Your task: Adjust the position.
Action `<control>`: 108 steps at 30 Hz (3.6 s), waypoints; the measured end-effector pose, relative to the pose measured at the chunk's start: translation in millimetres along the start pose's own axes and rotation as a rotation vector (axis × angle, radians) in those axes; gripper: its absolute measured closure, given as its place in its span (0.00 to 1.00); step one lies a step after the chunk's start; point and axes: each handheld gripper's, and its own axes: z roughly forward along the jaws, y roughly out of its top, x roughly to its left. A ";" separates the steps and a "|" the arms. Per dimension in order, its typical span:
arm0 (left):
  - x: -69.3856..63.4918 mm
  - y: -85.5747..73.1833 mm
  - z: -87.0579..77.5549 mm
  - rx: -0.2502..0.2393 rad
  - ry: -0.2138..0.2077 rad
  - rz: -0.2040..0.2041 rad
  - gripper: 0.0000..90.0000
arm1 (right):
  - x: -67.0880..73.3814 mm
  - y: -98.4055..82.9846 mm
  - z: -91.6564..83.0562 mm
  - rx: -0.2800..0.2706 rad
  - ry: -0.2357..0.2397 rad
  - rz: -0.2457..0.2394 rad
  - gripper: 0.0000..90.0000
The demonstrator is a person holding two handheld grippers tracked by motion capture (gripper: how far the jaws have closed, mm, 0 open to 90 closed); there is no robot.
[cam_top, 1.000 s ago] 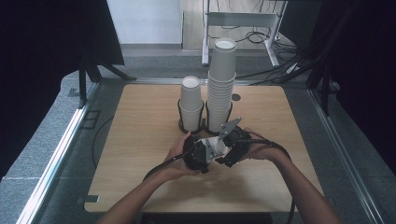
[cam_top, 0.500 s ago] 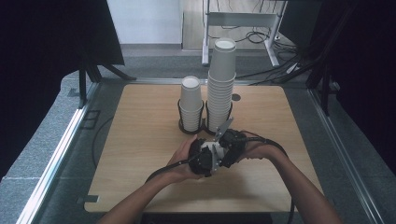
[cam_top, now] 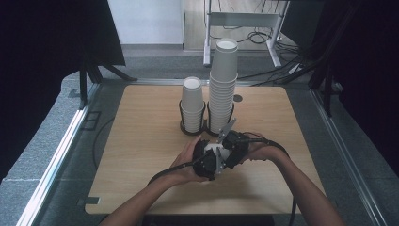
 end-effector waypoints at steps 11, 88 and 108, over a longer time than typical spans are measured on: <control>5.2 -6.6 -15.7 -0.058 -0.012 -0.074 0.00 | -5.9 -16.5 6.2 -0.042 -0.015 0.039 0.25; 46.0 -97.7 -45.7 -0.195 -0.125 -0.771 0.18 | 32.2 -61.1 40.0 -0.745 -0.216 0.424 0.25; 49.4 -102.8 -40.2 -0.178 -0.262 -0.876 0.24 | 38.0 -68.3 38.0 -0.890 -0.220 0.420 0.25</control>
